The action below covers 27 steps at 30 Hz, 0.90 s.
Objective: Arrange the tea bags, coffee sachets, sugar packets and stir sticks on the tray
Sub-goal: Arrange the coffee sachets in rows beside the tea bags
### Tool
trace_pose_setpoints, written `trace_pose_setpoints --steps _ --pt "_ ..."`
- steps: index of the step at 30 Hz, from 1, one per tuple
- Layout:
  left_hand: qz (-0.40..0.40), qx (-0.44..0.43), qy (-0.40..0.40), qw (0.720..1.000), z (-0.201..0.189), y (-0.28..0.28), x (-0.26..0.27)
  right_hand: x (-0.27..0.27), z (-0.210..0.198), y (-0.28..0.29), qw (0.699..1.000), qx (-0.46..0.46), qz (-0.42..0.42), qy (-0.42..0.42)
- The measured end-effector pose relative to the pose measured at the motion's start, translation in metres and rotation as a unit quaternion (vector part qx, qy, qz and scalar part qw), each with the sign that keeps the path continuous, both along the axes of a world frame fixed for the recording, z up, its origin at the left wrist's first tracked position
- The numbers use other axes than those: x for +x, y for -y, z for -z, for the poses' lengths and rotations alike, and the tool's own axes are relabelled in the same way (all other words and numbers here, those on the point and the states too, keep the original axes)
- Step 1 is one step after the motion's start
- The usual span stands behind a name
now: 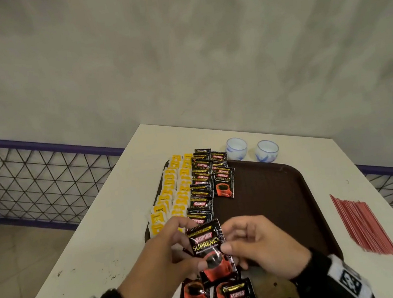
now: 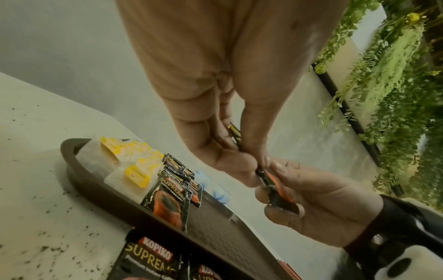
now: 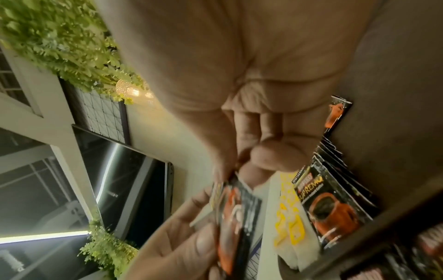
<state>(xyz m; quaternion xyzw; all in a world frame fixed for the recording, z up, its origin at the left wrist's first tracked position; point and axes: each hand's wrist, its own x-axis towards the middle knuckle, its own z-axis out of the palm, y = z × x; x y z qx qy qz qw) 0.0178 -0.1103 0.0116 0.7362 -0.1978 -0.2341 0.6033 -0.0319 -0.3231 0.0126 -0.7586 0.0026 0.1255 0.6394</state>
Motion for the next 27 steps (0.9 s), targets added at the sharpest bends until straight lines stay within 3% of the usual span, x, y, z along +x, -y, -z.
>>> trace_pose_setpoints --steps 4,8,10,13,17,19,20,23,25,27 --pt "0.006 0.039 0.045 0.998 -0.006 -0.004 -0.008 0.004 0.004 0.010 0.996 -0.027 0.082 0.021" --pt "0.060 0.211 0.099 0.971 -0.003 -0.022 -0.011 0.036 0.017 0.046 0.965 -0.033 0.261 -0.003" --pt "0.096 0.296 0.118 0.943 0.001 -0.028 -0.012 0.057 0.028 0.062 0.948 -0.043 0.314 -0.030" --pt "0.134 0.368 0.165 0.905 0.015 -0.028 -0.012 0.086 0.044 0.071 0.939 -0.088 0.325 -0.066" --pt "0.240 0.449 0.233 0.829 0.029 -0.016 -0.015 0.114 0.057 0.066 0.928 -0.127 0.337 -0.091" --pt "0.251 0.503 0.266 0.783 0.026 -0.010 -0.013 0.122 0.059 0.062 0.921 -0.134 0.352 -0.099" --pt "0.251 0.538 0.231 0.771 0.014 -0.008 -0.014 0.125 0.060 0.061 0.916 -0.139 0.363 -0.099" --pt "0.211 0.527 0.281 0.774 0.031 0.001 -0.019 0.128 0.060 0.058 0.903 -0.163 0.386 -0.097" --pt "0.195 0.499 0.262 0.803 0.039 0.005 -0.021 0.128 0.060 0.059 0.896 -0.170 0.400 -0.092" --pt "0.162 0.485 0.276 0.814 0.045 0.008 -0.021 0.127 0.060 0.059 0.895 -0.168 0.404 -0.086"
